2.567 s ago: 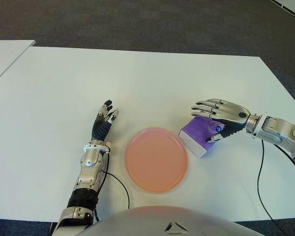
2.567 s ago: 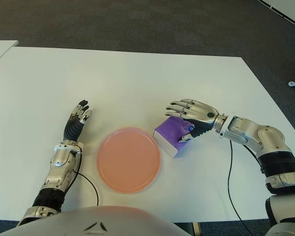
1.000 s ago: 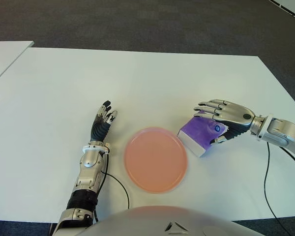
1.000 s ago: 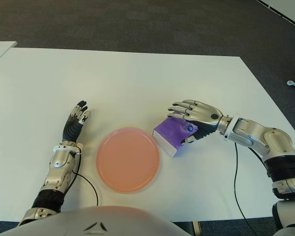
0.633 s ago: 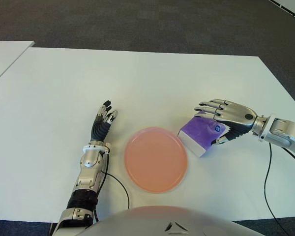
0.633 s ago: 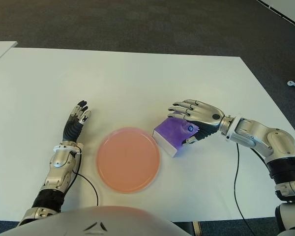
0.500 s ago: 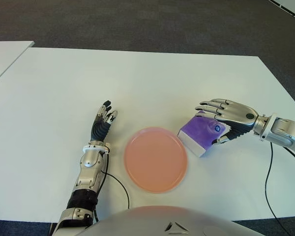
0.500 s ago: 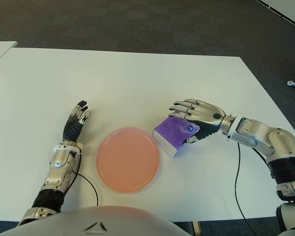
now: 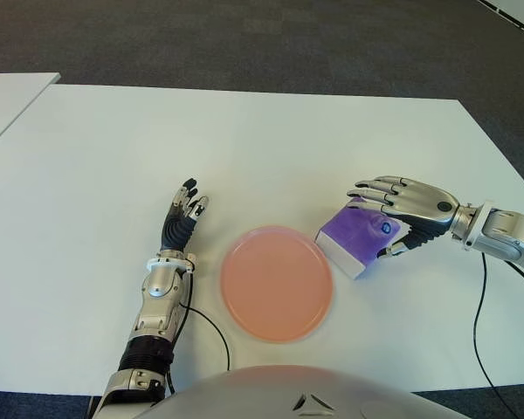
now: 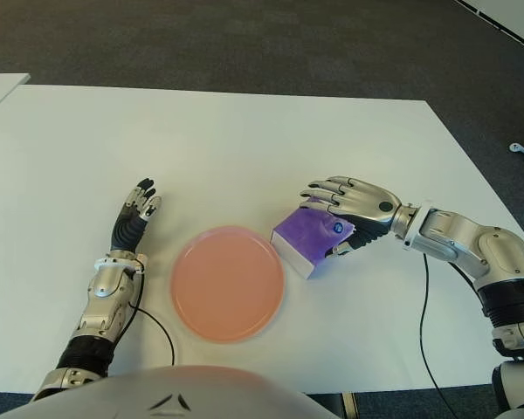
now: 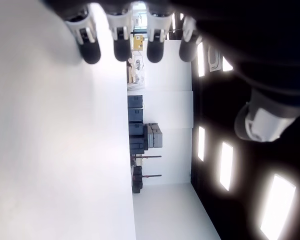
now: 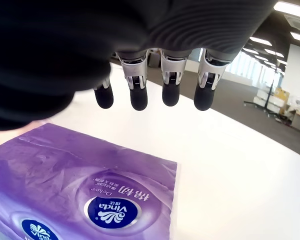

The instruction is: Put the tissue paper into the plate.

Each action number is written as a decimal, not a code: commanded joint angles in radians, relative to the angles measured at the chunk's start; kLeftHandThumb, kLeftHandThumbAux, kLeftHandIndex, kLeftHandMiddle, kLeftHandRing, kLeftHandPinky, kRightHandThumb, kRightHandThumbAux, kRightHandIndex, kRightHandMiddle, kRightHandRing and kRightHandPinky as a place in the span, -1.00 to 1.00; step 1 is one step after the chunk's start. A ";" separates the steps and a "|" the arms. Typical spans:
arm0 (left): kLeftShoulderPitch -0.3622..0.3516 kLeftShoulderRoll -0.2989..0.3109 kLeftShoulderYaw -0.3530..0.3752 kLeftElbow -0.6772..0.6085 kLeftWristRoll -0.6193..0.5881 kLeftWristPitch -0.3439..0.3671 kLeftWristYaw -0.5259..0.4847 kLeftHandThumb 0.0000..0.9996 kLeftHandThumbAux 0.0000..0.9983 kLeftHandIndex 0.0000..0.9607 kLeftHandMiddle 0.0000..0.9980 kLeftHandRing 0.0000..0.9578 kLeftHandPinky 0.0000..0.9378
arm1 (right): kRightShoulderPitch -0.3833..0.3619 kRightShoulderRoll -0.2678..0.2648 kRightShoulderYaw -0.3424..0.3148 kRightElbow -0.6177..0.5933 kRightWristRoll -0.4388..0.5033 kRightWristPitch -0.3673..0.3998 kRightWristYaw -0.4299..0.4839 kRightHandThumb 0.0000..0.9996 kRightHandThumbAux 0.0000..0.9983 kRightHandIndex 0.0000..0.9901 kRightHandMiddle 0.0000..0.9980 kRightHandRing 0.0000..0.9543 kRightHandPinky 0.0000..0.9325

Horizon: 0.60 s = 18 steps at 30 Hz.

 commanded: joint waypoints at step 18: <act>0.030 -0.011 0.004 0.037 -0.004 0.042 0.003 -1.00 -0.04 -1.00 -1.00 -1.00 -1.00 | -0.010 0.032 0.034 0.044 -0.006 -0.032 0.002 -0.20 -0.57 -1.00 -1.00 -1.00 -1.00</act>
